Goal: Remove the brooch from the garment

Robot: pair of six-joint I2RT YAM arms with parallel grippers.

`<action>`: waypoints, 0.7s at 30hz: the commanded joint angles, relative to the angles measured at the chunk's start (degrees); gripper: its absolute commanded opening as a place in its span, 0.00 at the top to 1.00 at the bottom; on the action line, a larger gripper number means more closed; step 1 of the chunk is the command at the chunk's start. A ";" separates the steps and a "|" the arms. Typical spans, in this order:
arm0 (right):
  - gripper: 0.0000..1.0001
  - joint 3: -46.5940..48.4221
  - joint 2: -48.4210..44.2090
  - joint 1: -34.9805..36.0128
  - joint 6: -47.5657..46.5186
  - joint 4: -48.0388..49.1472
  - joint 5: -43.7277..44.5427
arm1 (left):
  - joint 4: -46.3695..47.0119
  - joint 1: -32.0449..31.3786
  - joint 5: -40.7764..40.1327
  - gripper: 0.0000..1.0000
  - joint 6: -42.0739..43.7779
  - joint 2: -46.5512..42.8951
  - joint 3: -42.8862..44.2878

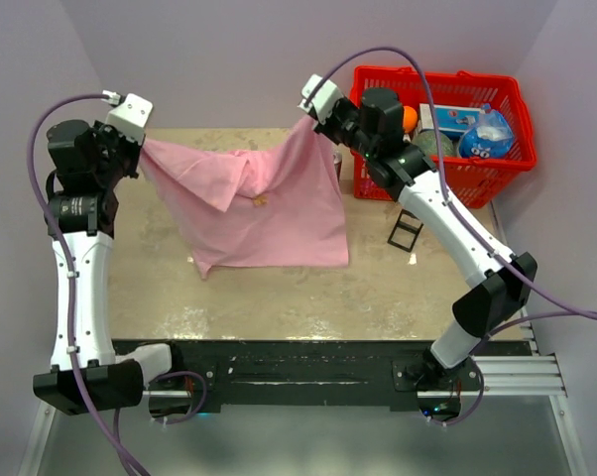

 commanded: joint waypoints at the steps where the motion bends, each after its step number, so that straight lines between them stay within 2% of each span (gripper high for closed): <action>1: 1.00 8.40 0.40 0.31 3.40 -2.88 5.12 | 8.17 0.83 -7.99 1.00 -4.30 0.10 5.41; 3: 1.00 9.63 -0.56 0.40 3.05 -3.05 6.88 | 9.14 1.09 -11.24 1.00 -6.32 0.28 6.56; 7: 1.00 9.99 -4.16 0.31 2.44 -3.40 9.08 | 10.81 1.26 -12.40 1.00 -5.98 -0.60 9.02; 12: 1.00 7.44 -8.47 0.31 3.40 -3.84 10.84 | 13.97 1.26 -16.97 1.00 1.65 -3.76 9.55; 14: 1.00 5.77 -11.27 0.31 4.98 -4.63 10.23 | 15.38 1.26 -17.23 1.00 5.16 -5.86 9.64; 21: 1.00 2.78 -21.20 0.40 8.41 -12.17 1.88 | 13.02 1.18 -18.82 1.00 8.34 -10.27 15.25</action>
